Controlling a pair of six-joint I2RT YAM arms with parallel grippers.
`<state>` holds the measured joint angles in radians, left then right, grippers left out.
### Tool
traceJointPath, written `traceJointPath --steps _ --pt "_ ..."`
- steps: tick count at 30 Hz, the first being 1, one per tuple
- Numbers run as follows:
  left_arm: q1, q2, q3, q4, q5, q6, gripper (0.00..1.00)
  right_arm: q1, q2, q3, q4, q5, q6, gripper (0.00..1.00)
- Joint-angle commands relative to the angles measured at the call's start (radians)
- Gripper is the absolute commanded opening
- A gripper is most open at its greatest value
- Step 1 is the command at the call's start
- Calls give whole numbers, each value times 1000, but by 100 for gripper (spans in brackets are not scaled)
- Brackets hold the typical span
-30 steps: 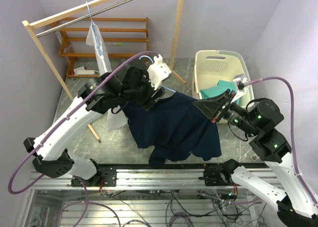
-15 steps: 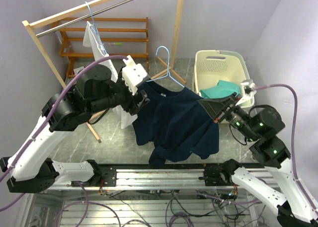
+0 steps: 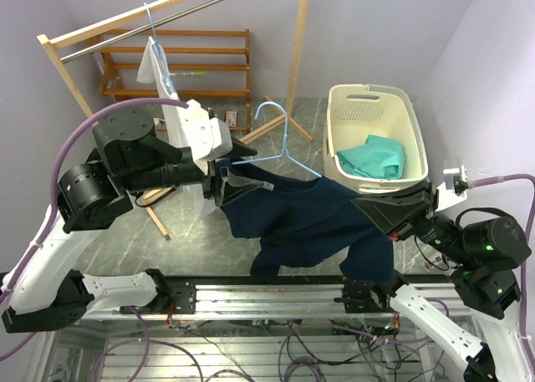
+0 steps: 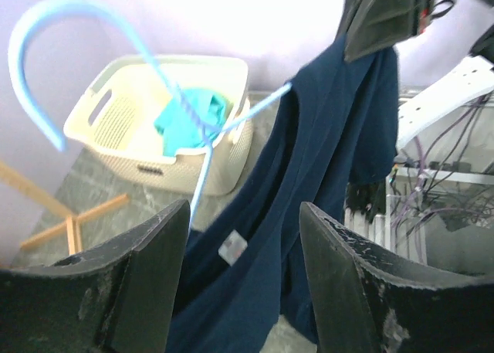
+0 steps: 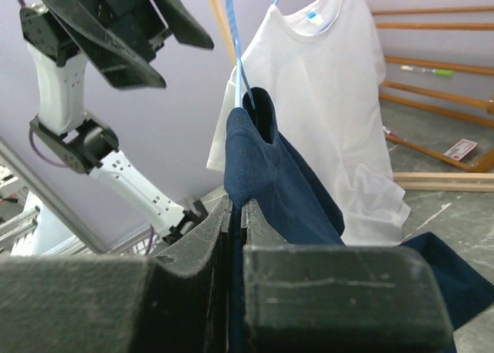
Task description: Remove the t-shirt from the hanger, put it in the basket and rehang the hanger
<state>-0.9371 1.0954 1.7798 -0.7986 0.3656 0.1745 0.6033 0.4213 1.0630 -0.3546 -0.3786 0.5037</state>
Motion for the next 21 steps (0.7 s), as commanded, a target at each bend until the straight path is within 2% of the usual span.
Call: traceJointPath --steps 1,6,21 --pt "-3 61 85 65 185 -26 68 0 3 43 17 -72 1 0" --pt "-4 122 151 21 215 -29 65 0 4 53 32 -93 4 0" --pt "-4 89 74 19 194 -36 59 0 -4 85 48 -90 15 0"
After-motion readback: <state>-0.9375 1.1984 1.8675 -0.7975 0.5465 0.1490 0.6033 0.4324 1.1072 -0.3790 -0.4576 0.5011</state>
